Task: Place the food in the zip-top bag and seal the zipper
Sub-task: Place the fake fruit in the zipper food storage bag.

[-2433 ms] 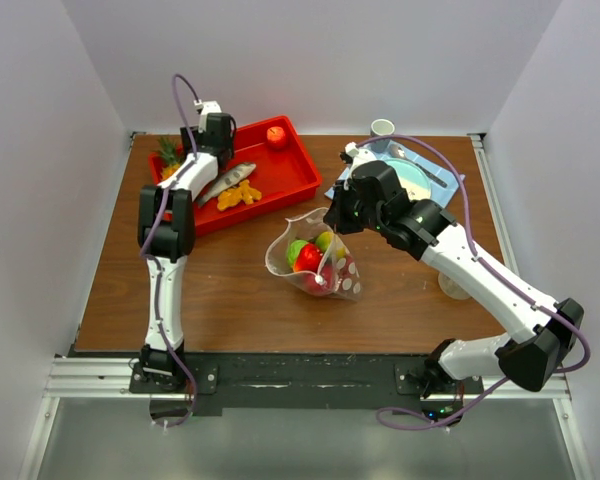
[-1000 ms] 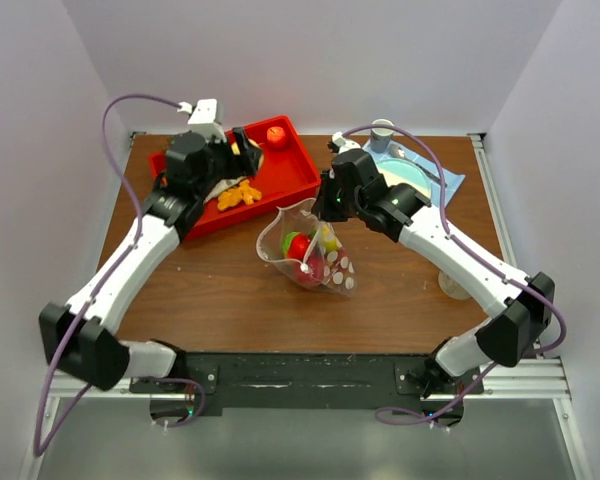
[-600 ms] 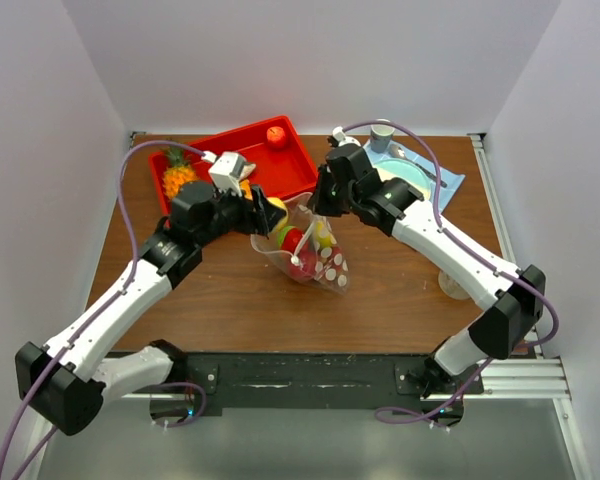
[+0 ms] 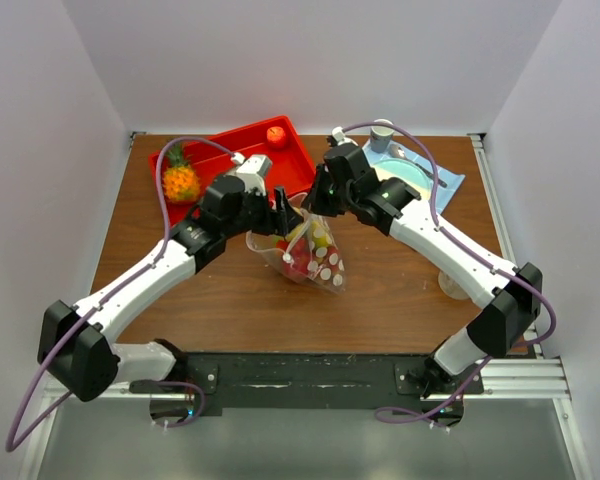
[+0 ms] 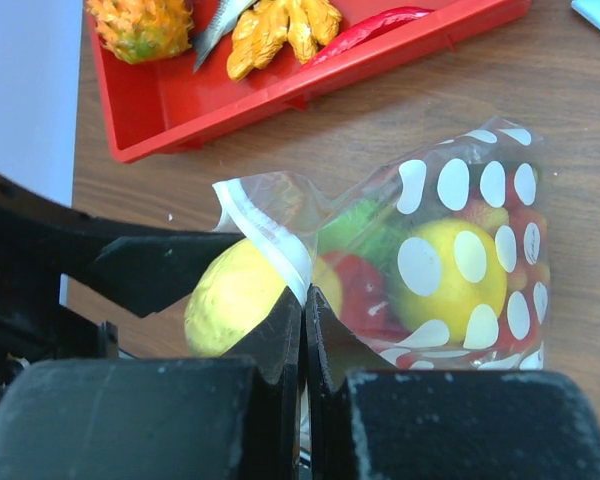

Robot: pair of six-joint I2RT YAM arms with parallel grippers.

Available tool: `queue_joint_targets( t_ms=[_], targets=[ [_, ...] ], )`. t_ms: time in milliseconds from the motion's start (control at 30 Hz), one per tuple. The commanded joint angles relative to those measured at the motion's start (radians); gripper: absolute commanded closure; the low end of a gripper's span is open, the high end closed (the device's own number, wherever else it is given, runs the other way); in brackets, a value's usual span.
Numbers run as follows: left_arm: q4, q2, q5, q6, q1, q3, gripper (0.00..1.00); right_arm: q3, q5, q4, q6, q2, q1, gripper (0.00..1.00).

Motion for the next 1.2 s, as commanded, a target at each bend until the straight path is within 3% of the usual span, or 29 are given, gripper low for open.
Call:
queue_joint_targets(
  t_ms=[0, 133, 233, 433, 933, 1167],
  targets=[
    [0.056, 0.037, -0.028, -0.037, -0.012, 0.077, 0.41, -0.004, -0.022, 0.071, 0.028, -0.055, -0.002, 1.00],
    [0.054, 0.057, -0.045, -0.041, -0.020, 0.084, 0.18, -0.012, -0.016, 0.070, 0.028, -0.064, -0.005, 1.00],
    [0.051, 0.058, -0.053, -0.038, -0.022, 0.092, 0.10, -0.007, -0.018, 0.070, 0.028, -0.076, -0.010, 1.00],
    [0.033, 0.055, -0.060, -0.024, -0.028, 0.121, 0.04, 0.014, -0.021, 0.050, 0.025, -0.096, -0.020, 1.00],
    [-0.035, 0.015, -0.068, 0.017, -0.028, 0.204, 0.03, -0.007, -0.076, 0.069, 0.039, -0.119, -0.065, 1.00],
    [-0.107, -0.098, -0.166, 0.031, -0.028, 0.177, 0.20, -0.025, -0.096, 0.088, 0.048, -0.128, -0.079, 1.00]
  ],
)
